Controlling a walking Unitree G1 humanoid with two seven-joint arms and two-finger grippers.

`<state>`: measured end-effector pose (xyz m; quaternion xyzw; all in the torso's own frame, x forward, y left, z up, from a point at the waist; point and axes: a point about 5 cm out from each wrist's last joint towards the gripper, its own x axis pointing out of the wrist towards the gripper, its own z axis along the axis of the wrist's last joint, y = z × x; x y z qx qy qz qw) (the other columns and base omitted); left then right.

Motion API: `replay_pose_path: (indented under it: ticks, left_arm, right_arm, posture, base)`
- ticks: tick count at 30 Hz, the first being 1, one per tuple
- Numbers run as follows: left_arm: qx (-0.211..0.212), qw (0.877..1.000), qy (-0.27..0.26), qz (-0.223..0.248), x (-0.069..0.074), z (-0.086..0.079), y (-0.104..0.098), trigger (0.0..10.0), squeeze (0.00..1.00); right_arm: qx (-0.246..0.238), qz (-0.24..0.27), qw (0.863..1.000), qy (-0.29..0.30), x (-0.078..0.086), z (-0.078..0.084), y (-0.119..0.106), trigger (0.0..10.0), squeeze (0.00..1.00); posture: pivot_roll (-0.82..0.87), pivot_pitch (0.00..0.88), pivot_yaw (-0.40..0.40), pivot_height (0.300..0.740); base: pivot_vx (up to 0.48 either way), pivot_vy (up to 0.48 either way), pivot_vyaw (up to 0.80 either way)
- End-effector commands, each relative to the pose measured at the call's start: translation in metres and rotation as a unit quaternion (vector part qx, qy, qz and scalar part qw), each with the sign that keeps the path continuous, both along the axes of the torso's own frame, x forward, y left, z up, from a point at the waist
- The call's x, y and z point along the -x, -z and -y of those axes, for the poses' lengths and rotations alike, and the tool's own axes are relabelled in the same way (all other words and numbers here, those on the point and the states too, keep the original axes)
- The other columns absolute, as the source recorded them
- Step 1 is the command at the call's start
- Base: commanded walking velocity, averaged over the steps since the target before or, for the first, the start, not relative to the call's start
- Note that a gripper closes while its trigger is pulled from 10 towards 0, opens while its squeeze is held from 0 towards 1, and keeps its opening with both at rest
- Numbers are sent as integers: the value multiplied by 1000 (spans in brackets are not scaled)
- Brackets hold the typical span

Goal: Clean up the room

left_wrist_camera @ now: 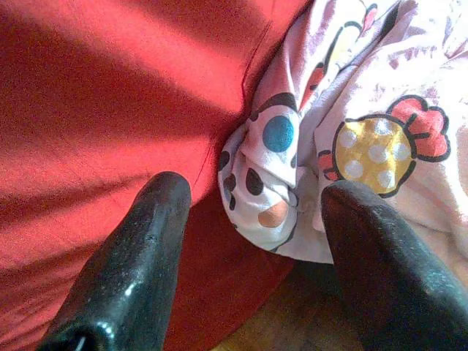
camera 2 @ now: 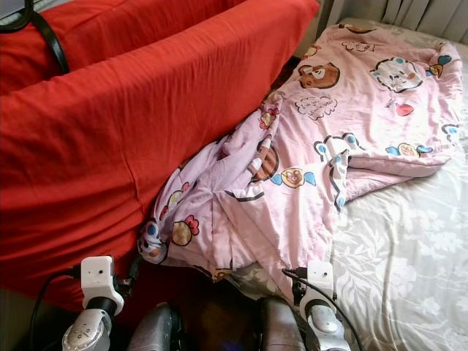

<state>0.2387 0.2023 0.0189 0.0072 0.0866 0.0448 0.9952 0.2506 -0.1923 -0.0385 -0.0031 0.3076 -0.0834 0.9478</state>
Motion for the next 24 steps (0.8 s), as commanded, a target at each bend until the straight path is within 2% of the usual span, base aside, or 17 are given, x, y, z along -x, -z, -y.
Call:
replay_pose_path:
  ticks: [1,8,9,10,24]
  left_arm:
    - [-4,1000,1,-13,6,-3,4,10000,0]
    - [-8,1000,8,-7,4,-3,-1,10000,0]
    - [-9,1000,9,-7,5,-3,-1,10000,0]
    - [-9,1000,10,-7,6,-4,-2,10000,0]
    - [-17,1000,14,-14,25,-9,-9,10000,0]
  right_arm:
    - [-6,-24,1000,2,7,-1,6,10000,1000]
    - [-13,-24,1000,-14,-1,-6,2,10000,1000]
    - [-11,-24,1000,-15,-2,-6,2,10000,545]
    - [-8,-25,1000,-16,-4,-6,1,10000,0]
    - [19,-45,999,-19,-3,1,1,10000,0]
  posture:
    - [-16,235,39,642]
    - [5,248,48,642]
    - [9,253,49,642]
    - [9,253,49,642]
    - [77,333,83,642]
  base:
    - [0,0,0]
    - [0,0,0]
    - [0,0,0]
    - [0,0,0]
    - [0,0,0]
